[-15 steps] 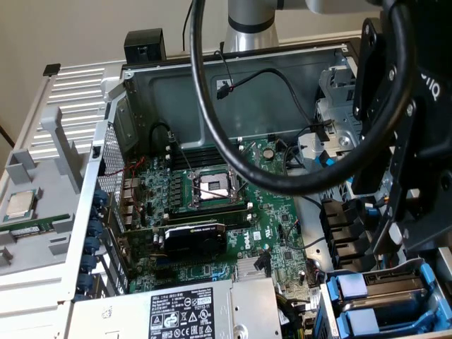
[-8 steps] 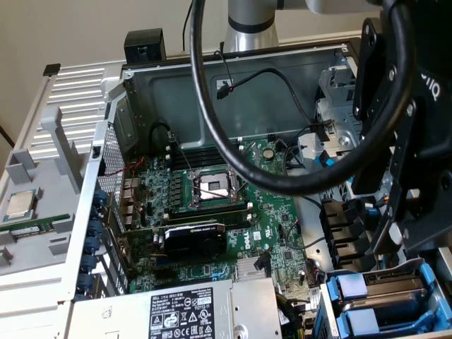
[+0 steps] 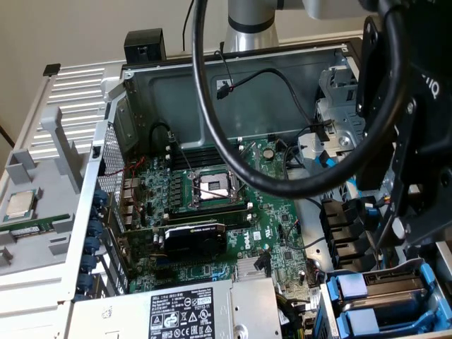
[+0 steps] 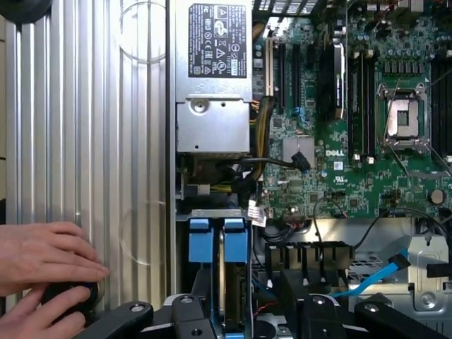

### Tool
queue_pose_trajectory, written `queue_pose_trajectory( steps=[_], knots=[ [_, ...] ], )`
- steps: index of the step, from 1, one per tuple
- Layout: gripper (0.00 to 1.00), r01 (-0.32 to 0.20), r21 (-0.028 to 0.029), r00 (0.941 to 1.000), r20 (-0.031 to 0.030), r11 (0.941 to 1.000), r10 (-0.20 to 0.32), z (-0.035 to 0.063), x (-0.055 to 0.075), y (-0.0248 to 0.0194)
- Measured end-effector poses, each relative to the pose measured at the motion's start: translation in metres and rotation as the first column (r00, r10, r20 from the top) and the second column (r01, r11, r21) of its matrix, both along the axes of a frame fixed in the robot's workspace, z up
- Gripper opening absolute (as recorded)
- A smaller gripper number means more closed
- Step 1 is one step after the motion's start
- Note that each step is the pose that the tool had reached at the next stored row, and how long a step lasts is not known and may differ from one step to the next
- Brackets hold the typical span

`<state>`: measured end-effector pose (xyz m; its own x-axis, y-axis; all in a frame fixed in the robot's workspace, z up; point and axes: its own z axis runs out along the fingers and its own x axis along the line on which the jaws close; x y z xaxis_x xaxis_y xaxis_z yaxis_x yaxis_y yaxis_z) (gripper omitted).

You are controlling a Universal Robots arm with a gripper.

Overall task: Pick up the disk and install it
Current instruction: 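Insert the first disk wire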

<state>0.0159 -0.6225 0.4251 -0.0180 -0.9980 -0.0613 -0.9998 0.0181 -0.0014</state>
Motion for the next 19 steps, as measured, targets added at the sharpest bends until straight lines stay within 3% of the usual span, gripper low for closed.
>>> queue_pose_trajectory(
  steps=[2,4,7,10,12,16,19],
  knots=[
    [0.51,0.002,0.0042,0.9998,0.0206,1.0000,-0.002,-0.0001,0.000,0.0014],
    [0.51,0.003,0.0047,0.9993,0.0384,1.0000,-0.003,0.0001,0.000,0.0035],
    [0.51,0.007,0.0049,0.9986,0.0519,1.0000,-0.008,0.0000,0.000,0.0073],
    [0.51,0.011,0.0048,0.9983,0.0576,0.9999,-0.012,-0.0001,0.000,0.0114],
    [0.51,0.013,0.0037,0.9982,0.0581,0.9999,-0.013,-0.0002,0.000,0.0144],
    [0.51,0.015,-0.0009,0.9981,0.0606,0.9999,-0.015,-0.0004,0.000,0.0209],
    [0.59,0.015,-0.0067,0.9980,0.0616,0.9999,-0.014,-0.0009,0.001,0.0275]
  ],
)
